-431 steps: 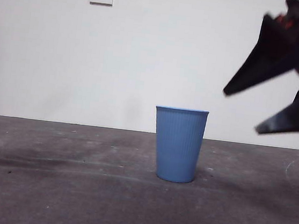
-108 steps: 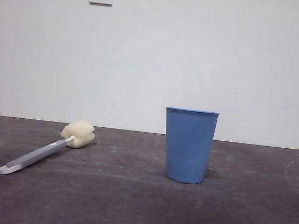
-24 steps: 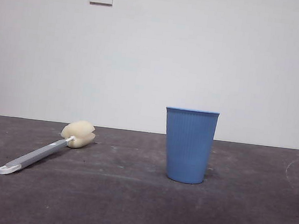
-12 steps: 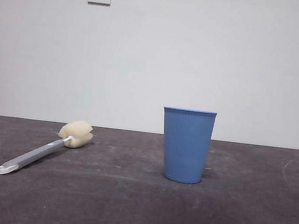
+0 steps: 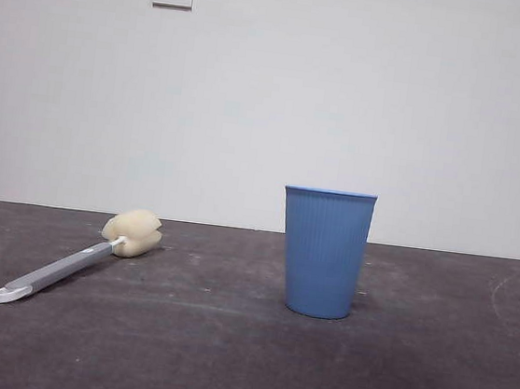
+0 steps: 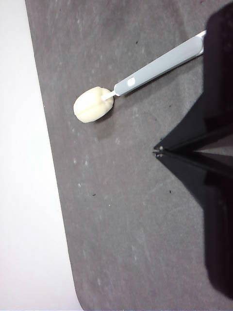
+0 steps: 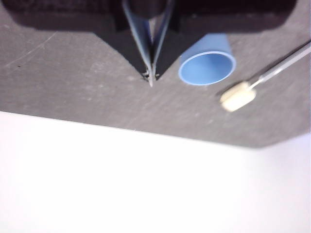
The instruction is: Pick up the cup brush,pick up the cup,insert the brush into the cup,clean the cup,put the cup brush back,put the cup back to the fixed position on the table
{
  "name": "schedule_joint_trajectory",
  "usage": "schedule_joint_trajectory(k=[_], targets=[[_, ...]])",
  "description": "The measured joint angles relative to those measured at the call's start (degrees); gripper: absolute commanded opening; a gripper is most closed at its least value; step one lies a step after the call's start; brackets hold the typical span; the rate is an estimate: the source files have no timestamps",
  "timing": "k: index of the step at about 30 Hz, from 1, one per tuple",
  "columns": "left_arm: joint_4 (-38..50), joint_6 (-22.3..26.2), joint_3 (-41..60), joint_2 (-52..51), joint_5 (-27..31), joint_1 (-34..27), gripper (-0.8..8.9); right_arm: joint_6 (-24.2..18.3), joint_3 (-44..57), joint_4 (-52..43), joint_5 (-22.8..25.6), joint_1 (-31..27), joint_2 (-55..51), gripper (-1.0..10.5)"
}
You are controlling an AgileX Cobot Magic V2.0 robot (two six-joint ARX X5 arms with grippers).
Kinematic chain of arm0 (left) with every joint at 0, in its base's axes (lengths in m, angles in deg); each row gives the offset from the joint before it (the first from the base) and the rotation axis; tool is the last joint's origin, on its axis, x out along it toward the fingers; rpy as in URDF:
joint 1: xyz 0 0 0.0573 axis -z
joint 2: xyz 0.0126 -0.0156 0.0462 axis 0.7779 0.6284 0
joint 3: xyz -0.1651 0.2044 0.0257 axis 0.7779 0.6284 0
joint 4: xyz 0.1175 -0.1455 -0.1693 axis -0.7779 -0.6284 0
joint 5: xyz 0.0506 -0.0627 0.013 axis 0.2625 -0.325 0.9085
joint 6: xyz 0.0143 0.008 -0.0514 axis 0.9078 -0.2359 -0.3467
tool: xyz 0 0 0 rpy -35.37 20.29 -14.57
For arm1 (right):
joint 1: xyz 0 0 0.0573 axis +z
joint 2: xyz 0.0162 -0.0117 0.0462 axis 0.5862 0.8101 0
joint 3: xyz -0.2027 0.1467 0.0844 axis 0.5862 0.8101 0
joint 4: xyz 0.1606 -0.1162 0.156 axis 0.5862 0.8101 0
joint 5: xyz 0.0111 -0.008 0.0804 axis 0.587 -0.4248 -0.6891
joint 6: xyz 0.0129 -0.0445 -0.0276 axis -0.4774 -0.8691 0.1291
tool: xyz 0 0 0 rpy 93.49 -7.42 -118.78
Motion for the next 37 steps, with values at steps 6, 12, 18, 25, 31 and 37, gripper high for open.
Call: schedule_joint_trajectory(k=[6,12,18,25,31,37], targets=[[0.0,0.0,0.0,0.0,0.0,0.0,-0.04,4.4,12.7,-7.0,0.0,-4.0,-4.1,0.0],[0.1,0.0,0.0,0.0,0.0,0.0,-0.04,4.9,15.6,-6.3,0.0,-7.5,-5.0,0.0],[0.1,0.0,0.0,0.0,0.0,0.0,-0.04,4.9,15.6,-5.3,-0.4,-10.7,-5.1,0.0],[0.1,0.0,0.0,0.0,0.0,0.0,-0.04,4.2,15.5,-1.4,-3.0,-12.7,-5.2,0.0],[0.1,0.0,0.0,0.0,0.0,0.0,-0.04,4.0,15.5,-1.4,-2.8,-12.7,-5.2,0.0],[0.1,0.0,0.0,0.0,0.0,0.0,-0.04,4.0,15.5,-1.4,-2.8,-12.7,-5.2,0.0]])
